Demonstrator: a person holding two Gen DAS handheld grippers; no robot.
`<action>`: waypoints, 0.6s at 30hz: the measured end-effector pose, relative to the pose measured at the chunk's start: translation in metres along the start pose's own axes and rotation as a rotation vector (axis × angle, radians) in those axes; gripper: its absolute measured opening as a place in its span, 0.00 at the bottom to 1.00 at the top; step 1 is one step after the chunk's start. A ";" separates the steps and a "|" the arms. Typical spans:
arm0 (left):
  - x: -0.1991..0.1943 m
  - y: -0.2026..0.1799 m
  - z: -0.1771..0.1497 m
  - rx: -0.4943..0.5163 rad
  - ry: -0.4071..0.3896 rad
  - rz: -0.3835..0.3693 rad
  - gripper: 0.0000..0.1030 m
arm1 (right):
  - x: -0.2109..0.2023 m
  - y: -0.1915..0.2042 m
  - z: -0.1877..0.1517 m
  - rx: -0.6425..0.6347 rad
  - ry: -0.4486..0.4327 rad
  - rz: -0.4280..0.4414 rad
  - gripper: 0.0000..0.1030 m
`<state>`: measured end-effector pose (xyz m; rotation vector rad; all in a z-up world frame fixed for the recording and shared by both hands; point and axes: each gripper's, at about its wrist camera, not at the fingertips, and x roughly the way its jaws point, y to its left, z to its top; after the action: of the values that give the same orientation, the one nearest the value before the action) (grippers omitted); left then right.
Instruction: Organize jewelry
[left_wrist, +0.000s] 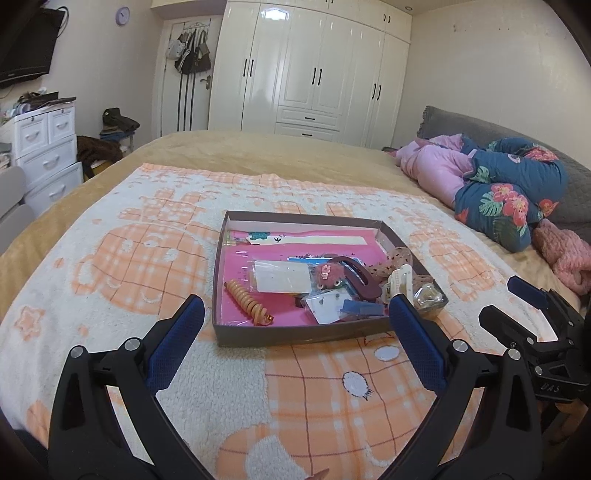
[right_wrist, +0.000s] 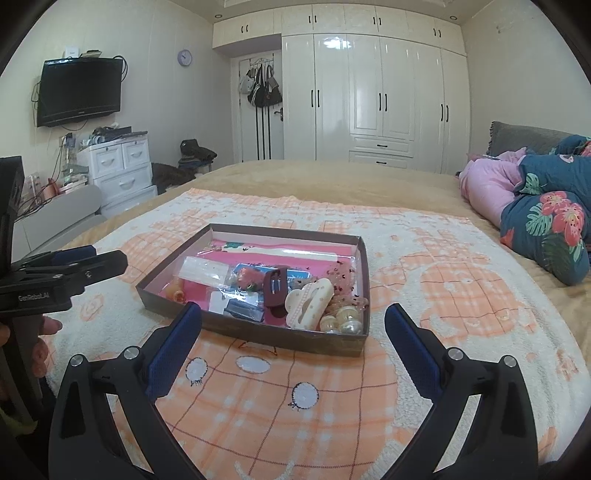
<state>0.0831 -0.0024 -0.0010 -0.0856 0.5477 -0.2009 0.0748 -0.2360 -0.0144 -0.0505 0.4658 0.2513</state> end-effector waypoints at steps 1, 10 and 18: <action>-0.002 0.000 -0.001 -0.003 -0.007 0.001 0.89 | -0.002 -0.001 -0.001 0.003 -0.006 -0.002 0.94; -0.015 -0.003 -0.011 0.000 -0.047 -0.011 0.89 | -0.014 -0.003 -0.006 0.010 -0.048 -0.021 0.94; -0.019 -0.008 -0.024 0.004 -0.058 0.019 0.89 | -0.023 -0.002 -0.015 -0.007 -0.082 -0.031 0.94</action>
<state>0.0532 -0.0073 -0.0111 -0.0817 0.4902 -0.1803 0.0490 -0.2445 -0.0174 -0.0534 0.3819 0.2240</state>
